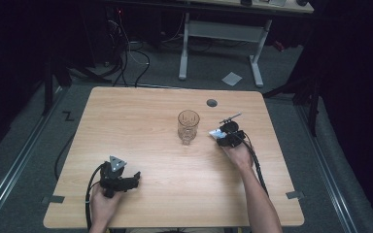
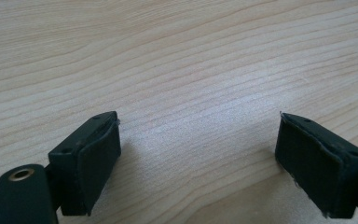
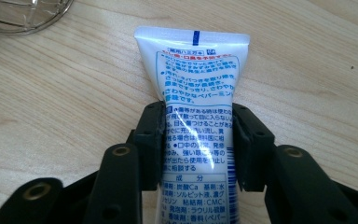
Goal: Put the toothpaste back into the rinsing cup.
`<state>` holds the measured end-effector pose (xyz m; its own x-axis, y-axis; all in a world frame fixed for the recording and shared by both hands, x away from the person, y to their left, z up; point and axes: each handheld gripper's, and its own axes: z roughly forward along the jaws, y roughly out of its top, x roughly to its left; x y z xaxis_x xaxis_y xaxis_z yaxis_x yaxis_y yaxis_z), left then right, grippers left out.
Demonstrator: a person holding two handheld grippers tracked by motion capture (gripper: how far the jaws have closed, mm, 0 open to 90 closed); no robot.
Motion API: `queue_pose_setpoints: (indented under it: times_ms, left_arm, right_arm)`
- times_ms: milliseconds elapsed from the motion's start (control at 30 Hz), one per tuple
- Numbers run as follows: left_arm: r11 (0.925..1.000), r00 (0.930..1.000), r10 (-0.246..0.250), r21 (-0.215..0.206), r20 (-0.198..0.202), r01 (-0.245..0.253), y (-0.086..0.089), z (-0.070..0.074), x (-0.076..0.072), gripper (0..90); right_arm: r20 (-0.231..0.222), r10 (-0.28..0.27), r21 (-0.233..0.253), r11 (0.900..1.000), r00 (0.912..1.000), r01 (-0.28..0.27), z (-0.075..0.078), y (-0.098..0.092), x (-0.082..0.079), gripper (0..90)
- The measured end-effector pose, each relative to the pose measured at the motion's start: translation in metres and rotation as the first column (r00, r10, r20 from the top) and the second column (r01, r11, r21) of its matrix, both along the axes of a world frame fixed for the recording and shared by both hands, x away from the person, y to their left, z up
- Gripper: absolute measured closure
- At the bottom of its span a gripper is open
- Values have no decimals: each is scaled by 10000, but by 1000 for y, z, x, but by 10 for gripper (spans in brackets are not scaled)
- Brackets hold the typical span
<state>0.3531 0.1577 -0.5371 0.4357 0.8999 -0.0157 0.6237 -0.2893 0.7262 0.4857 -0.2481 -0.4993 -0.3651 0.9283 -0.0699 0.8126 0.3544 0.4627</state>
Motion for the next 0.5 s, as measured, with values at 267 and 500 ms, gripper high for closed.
queue_pose_setpoints:
  times_ms: [267,500]
  left_arm:
    - [10000,10000,-1,2,1,1,0,0,0,143]
    - [10000,10000,1,0,1,-1,0,0,0,143]
  right_arm:
    - [71,16,455,9990,10000,-19,3,-4,-3,648]
    - [267,217,778,9967,9994,-237,8,-3,-8,649]
